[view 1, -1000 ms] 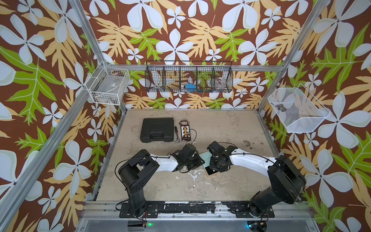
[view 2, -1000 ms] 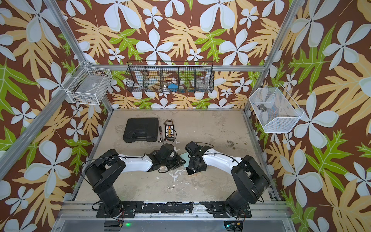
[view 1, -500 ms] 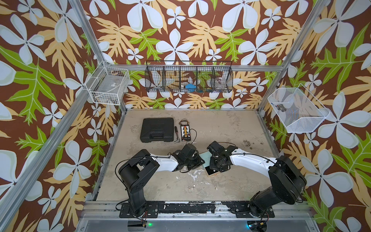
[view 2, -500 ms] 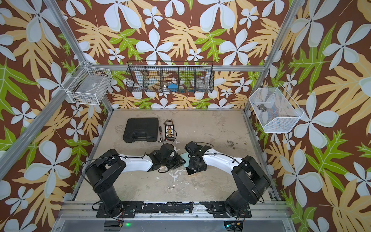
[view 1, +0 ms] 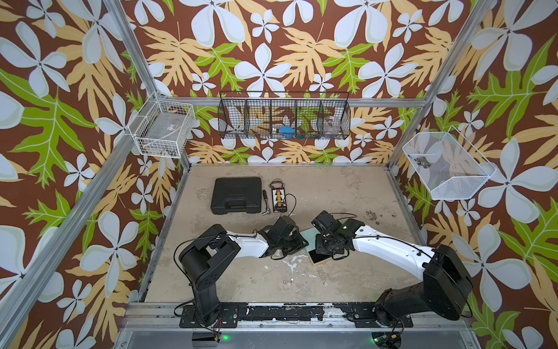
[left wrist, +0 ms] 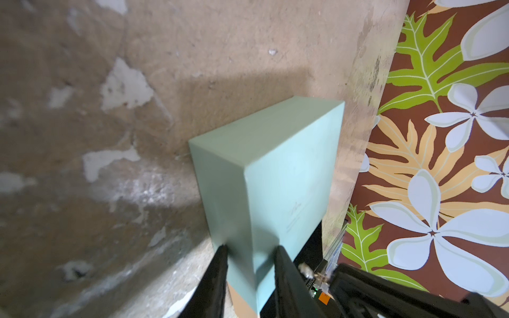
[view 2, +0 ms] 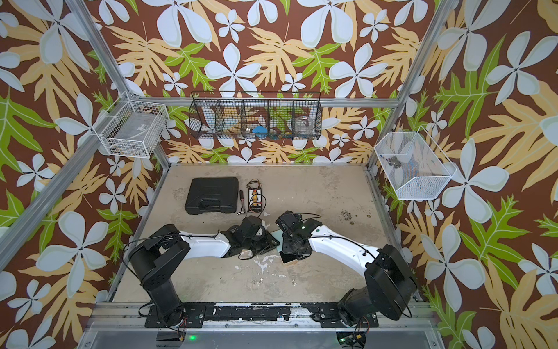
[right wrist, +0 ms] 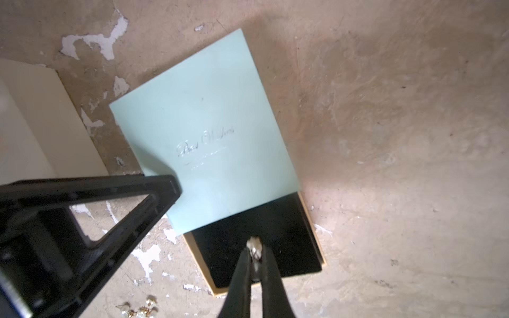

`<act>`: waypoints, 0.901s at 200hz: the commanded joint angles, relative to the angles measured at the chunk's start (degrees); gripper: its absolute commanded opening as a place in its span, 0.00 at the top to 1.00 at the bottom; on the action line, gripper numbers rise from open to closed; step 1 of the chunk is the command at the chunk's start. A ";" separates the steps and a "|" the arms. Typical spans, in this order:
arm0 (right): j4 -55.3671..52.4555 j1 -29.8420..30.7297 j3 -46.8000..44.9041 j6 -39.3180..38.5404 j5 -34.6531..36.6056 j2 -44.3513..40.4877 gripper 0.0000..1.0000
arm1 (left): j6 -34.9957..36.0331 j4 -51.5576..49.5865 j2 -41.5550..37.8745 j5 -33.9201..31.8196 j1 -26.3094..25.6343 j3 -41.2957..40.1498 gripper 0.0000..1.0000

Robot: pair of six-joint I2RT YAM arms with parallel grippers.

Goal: Take out the earrings from the drawer-style jewelry box
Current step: Pick up the earring from the drawer, then place the earring at the center of the board.

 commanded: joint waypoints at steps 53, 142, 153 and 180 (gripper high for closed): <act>-6.15 1.18 -6.54 -2.75 -0.74 -8.75 0.91 | 1.00 -1.75 0.46 -0.45 -0.08 0.35 0.69; -3.85 4.08 -17.01 -4.65 -5.95 -11.54 0.90 | 1.00 -2.08 -0.06 -0.61 -0.06 0.61 0.69; -3.38 4.33 -17.14 -4.62 -6.25 -10.95 0.90 | 1.00 -2.08 -0.14 -0.69 -0.06 0.61 0.69; -2.57 5.17 -17.16 -4.57 -6.80 -9.83 0.90 | 1.13 -2.31 -0.16 -0.70 -0.08 0.61 0.69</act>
